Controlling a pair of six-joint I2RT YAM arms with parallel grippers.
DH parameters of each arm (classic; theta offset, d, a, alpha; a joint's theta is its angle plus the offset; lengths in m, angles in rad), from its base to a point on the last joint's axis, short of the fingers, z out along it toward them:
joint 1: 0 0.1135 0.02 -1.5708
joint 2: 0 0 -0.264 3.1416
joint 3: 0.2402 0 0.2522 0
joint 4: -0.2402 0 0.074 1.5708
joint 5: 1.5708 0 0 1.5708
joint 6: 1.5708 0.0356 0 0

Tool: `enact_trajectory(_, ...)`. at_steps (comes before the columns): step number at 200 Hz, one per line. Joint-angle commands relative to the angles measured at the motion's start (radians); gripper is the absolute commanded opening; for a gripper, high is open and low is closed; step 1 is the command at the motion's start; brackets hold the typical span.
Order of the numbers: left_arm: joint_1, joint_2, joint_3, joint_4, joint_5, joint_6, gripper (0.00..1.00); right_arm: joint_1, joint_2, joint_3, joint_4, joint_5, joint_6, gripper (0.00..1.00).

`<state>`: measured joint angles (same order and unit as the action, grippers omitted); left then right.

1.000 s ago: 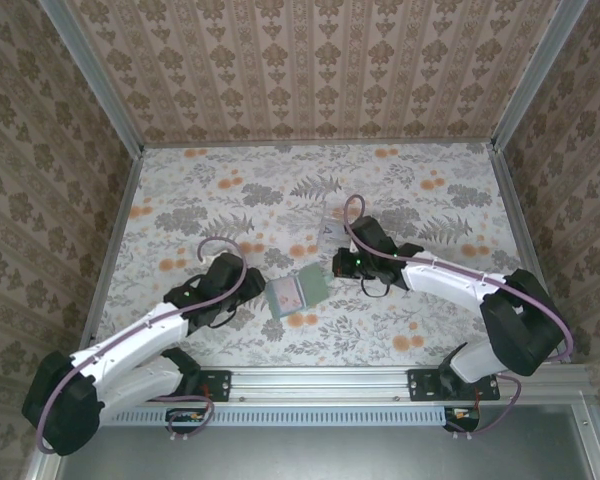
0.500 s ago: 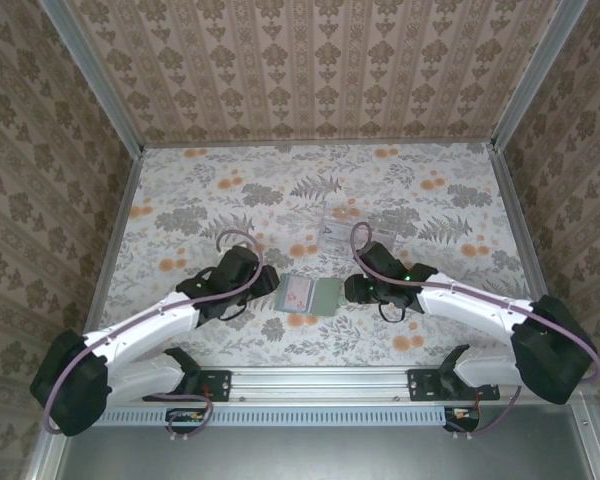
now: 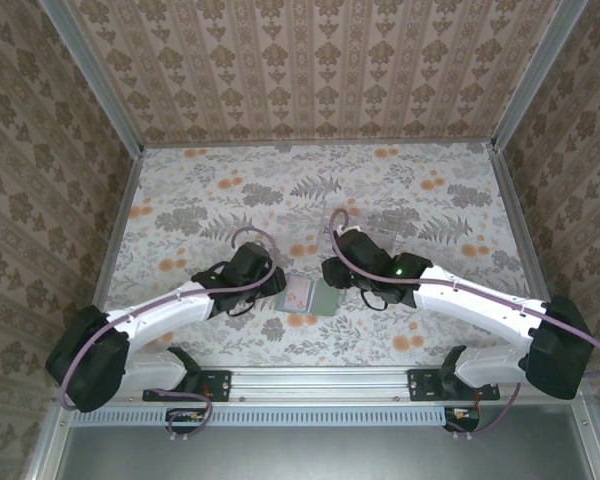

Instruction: Take the credit cards out of the card holder

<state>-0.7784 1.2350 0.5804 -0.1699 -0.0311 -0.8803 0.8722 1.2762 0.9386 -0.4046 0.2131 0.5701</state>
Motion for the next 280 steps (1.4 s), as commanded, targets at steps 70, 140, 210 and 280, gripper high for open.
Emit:
enact_trajectory(70, 0.016, 0.146, 0.016, 0.093, 0.077, 0.045, 0.28, -0.024, 0.155, -0.152, 0.347, -0.332, 0.166, 0.3)
enact_trajectory(140, -0.062, 0.194, -0.051, 0.133, 0.062, -0.056, 0.25, -0.116, 0.261, -0.179, 0.416, -0.442, 0.17, 0.3)
enact_trajectory(210, -0.162, 0.153, -0.008, 0.026, -0.044, -0.098, 0.23, -0.174, 0.252, -0.279, 0.521, -0.534, 0.228, 0.26)
enact_trajectory(280, -0.163, 0.15, 0.07, 0.016, -0.013, -0.034, 0.18, -0.197, 0.303, -0.362, 0.688, -0.631, 0.311, 0.23)
